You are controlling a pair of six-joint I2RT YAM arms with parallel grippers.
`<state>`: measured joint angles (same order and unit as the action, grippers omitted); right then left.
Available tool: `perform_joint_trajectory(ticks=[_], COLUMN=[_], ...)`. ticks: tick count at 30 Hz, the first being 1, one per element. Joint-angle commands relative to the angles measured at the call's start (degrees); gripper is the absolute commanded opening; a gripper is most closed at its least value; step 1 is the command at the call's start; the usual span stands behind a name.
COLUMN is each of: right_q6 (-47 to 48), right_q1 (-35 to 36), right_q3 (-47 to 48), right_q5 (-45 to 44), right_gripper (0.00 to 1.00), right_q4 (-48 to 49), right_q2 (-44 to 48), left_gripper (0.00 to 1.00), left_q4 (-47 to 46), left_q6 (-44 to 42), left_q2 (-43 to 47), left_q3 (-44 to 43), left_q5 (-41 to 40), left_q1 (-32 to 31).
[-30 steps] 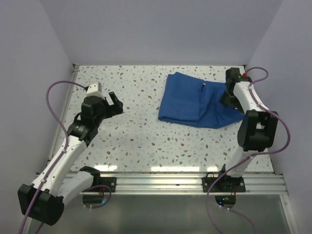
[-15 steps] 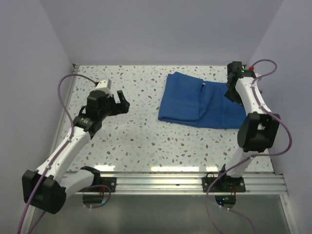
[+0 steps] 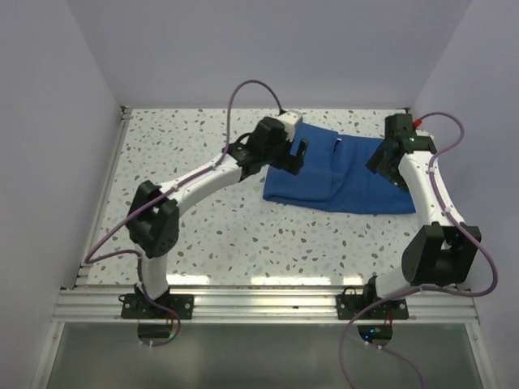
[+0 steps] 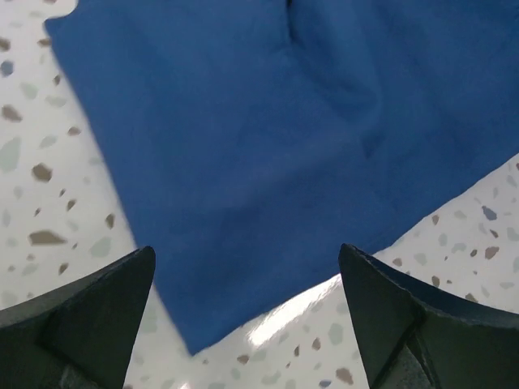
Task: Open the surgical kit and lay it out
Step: Open the surgical kit at the center of the board.
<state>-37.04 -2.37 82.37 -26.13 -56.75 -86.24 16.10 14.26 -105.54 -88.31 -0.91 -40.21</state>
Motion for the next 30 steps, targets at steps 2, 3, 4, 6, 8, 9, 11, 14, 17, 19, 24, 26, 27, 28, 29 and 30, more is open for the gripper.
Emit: perform_joint_trajectory(ticks=[2,3,4,6,8,9,11,14,17,19,24,26,27,28,29,30], right_q6=[1.26,1.7,2.23,3.28,4.07,4.25,4.87,5.39,5.48,5.4,5.66,5.75,5.75,5.75,5.75,5.75], right_q1=[1.58,1.58,1.58,1.58,1.58,1.58,1.58,1.58,1.58,1.58,1.93,1.93,1.93,1.93,1.93,1.93], right_q3=[-4.84,-5.89,-6.42,-8.0,-9.24,-10.64,-11.79,-13.81,-15.13,-16.01,-16.01,-16.1,-16.1,-16.1,-16.19,-16.27], right_q5=[8.03,7.94,8.02,7.67,7.67,7.67,7.85,8.29,8.81,8.99,9.34,9.43,9.6,9.61,9.61,9.61], right_gripper=[0.92,0.92,0.92,0.92,0.92,0.92,0.92,0.92,0.92,0.92,0.92,0.92,0.92,0.92,0.92,0.92], right_q4=[2.17,2.0,1.65,1.38,1.38,1.38,1.64,1.12,1.12,1.38,1.38,1.47,1.56,1.56,1.64,1.73], right_q2=[3.26,4.14,4.67,5.81,7.74,8.36,10.03,11.79,13.11,13.29,13.29,13.29,13.29,13.37,13.38,13.38], left_gripper=[1.0,1.0,1.0,1.0,1.0,1.0,1.0,1.0,1.0,1.0,1.0,0.99,0.98,0.98,0.96,0.94], left_q4=[4.98,5.52,5.87,6.58,8.33,9.21,11.14,11.76,11.85,12.81,14.14,14.4,14.4,14.31,14.14,14.05], left_q6=[-0.91,0.32,0.68,1.12,1.21,1.82,3.05,5.33,6.57,7.53,8.68,8.85,8.85,8.94,8.85,8.77], left_q2=[-10.37,-13.78,-15.39,-19.87,-24.25,-25.58,-29.0,-31.3,-33.15,-34.2,-36.67,-36.93,-36.93,-36.85,-36.41,-36.06], left_q3=[-15.2,-17.22,-20.55,-23.73,-28.74,-30.32,-33.85,-34.3,-34.03,-34.47,-34.47,-34.47,-34.38,-34.38,-34.47,-34.38], left_q5=[-4.01,-4.45,-4.72,-5.77,-7.78,-9.1,-10.78,-12.89,-13.59,-15.25,-17.89,-18.6,-18.78,-18.87,-18.87,-18.87], left_q1=[-6.62,-7.34,-8.04,-10.15,-12.61,-13.23,-14.64,-15.25,-15.25,-15.25,-15.43,-15.43,-15.43,-15.43,-15.43,-15.43])
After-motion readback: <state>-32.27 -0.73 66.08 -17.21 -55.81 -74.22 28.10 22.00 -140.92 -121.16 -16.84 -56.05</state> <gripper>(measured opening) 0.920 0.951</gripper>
